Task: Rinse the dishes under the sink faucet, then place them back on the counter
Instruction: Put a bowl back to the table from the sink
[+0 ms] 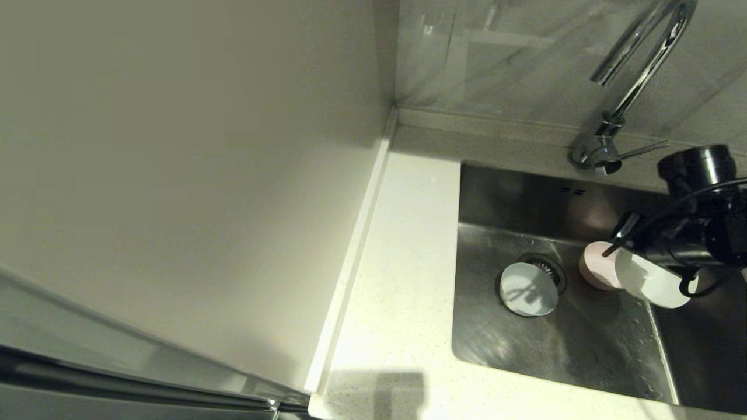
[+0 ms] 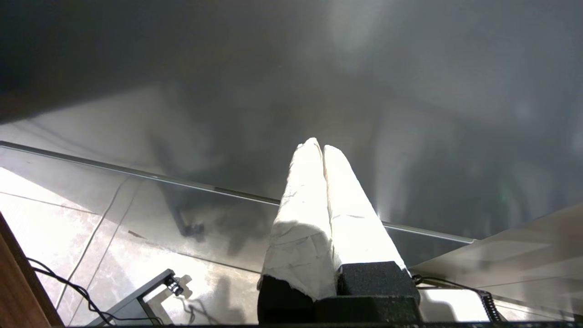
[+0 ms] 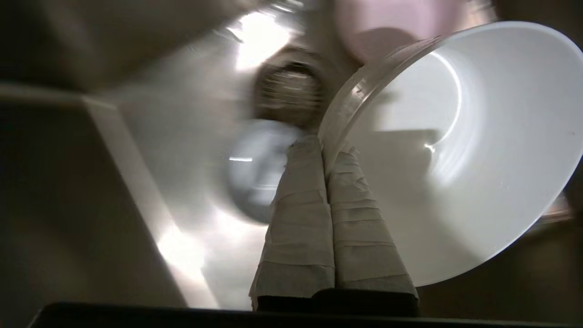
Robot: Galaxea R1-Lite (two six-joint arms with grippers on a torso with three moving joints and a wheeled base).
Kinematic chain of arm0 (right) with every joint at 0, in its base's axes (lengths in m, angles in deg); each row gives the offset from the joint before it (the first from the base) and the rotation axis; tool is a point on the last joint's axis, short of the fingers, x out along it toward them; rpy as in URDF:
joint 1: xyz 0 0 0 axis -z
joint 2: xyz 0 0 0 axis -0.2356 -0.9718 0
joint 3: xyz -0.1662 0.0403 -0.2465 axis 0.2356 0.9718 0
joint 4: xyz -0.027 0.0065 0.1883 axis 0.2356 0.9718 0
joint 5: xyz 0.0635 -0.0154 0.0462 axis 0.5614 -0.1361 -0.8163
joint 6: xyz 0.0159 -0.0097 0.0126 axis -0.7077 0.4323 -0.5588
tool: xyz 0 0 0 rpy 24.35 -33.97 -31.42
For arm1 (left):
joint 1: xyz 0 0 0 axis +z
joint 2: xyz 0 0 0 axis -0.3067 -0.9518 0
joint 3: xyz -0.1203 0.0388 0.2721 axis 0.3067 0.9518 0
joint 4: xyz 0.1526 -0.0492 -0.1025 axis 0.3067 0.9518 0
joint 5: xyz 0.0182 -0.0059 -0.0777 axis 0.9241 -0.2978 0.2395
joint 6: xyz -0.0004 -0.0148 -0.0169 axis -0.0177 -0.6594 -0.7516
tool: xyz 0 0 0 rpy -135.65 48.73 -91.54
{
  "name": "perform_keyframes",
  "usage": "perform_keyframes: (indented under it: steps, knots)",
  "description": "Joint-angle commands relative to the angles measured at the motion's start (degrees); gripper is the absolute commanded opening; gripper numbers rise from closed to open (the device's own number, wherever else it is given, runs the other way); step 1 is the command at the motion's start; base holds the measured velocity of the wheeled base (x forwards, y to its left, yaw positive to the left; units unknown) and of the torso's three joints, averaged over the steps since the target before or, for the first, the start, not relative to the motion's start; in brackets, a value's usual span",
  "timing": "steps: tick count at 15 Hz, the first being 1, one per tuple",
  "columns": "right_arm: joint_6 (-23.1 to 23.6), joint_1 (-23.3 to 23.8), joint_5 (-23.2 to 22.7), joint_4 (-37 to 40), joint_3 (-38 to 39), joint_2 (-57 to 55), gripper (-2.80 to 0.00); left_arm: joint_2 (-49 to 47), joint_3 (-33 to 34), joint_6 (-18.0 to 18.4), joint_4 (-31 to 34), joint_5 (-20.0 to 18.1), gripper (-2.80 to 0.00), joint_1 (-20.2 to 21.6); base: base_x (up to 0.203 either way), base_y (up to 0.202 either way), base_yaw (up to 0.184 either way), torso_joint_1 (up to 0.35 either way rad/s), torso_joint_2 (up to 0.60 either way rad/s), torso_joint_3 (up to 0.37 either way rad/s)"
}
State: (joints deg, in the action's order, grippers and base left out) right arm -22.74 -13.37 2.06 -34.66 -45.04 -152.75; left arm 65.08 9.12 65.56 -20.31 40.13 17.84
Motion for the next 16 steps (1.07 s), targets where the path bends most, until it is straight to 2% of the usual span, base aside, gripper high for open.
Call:
perform_keyframes:
  steps: [1,2,4,7,8,9,10,13,15,16]
  knots:
    - [-10.4,0.3,-4.6,2.9,-4.1,5.9,-2.8,0.2,0.0,0.1,0.0,0.0,-2.8,0.0,0.0,0.0,0.0,0.0,0.0,0.0]
    - [-15.7,0.3,-8.3,6.7,-8.0,6.5,-2.8,0.2,0.0,0.0,0.0,0.0,-2.8,0.0,0.0,0.0,0.0,0.0,0.0,0.0]
    - [-28.3,1.9,-20.6,16.4,-17.9,7.1,-2.8,0.2,0.0,0.0,0.0,0.1,-2.8,0.0,0.0,0.0,0.0,0.0,0.0,0.0]
    - [-51.1,6.4,-48.7,26.8,-27.3,6.2,-2.8,0.2,0.0,0.0,0.0,0.0,-2.8,0.0,0.0,0.0,0.0,0.0,0.0,0.0]
    - [-57.1,8.5,-57.4,28.0,-28.6,5.5,-2.8,0.2,0.0,0.0,0.0,0.0,-2.8,0.0,0.0,0.0,0.0,0.0,0.0,0.0]
    - [-60.1,10.3,-63.4,28.7,-28.8,4.6,-2.8,0.2,0.0,0.0,0.0,0.0,-2.8,-0.1,0.0,0.0,0.0,0.0,0.0,0.0]
    - [-60.9,11.2,-65.6,29.2,-27.1,3.6,-2.8,0.2,0.0,0.0,0.0,0.0,-2.8,-0.1,0.0,0.0,0.0,0.0,0.0,0.0]
    - [-59.0,11.9,-65.8,32.9,-25.2,2.9,-2.8,0.2,0.0,0.0,0.0,0.0,-2.8,0.0,0.0,0.0,0.0,0.0,0.0,0.0]
    - [-58.5,12.5,-65.4,33.1,-27.4,2.6,-2.8,0.2,0.0,0.0,0.0,0.0,-2.8,0.0,0.0,0.0,0.0,0.0,0.0,0.0]
    - [-57.5,14.5,-64.0,33.8,-28.7,3.0,-2.8,0.2,0.0,0.0,0.0,0.0,-2.8,0.0,0.0,0.0,0.0,0.0,0.0,0.0]
